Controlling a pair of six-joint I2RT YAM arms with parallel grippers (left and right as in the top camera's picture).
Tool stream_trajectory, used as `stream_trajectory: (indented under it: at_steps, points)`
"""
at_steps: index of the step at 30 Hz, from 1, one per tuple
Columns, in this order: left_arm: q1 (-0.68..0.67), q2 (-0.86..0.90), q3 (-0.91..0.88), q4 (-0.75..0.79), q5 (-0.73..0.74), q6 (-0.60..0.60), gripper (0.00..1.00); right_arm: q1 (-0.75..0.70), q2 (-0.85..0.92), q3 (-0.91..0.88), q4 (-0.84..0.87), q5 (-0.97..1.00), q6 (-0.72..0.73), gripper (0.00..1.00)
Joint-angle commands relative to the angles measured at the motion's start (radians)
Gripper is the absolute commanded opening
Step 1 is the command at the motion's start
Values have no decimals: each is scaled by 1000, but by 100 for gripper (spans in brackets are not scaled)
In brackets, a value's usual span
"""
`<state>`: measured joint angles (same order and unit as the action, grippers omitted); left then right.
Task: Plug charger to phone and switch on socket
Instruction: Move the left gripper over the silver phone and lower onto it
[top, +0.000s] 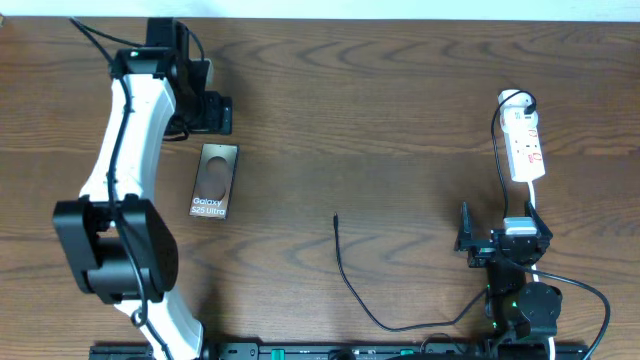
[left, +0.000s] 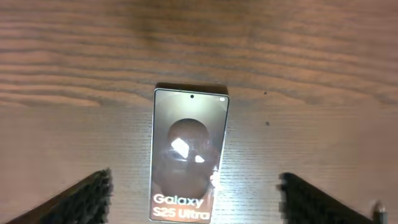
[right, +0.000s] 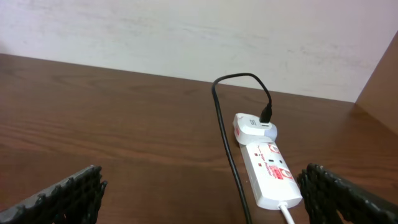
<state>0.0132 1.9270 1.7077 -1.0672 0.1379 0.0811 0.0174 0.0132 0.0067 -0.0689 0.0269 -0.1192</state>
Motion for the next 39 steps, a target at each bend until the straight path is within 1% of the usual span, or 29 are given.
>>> stream_trajectory:
  at_steps: [1,2,3,4,5,16,22,31,39]
  points:
    - [5,12,20,-5,11,12,55,-8,-1,-1,-3,8,14,99]
    - [5,13,18,-5,11,12,53,-8,-1,-1,-3,8,14,99]
    - [5,13,17,-5,11,12,56,-8,-1,-1,-3,8,14,99]
    - [5,13,17,-5,11,12,88,-8,-1,-1,-3,8,14,99]
    - [5,13,17,-5,11,12,99,-8,-1,-1,-3,8,14,99]
    - [5,13,-3,-15,12,11,99,-8,-1,-1,-3,8,14,99]
    - [5,13,-98,-15,12,12,99,-8,-1,-1,-3,8,14,99]
    - [5,13,-253,45,12,12,99,-8,-1,-1,-3,8,14,99]
    - [5,13,-328,96,10,13,99,-8,-1,-1,-3,8,14,99]
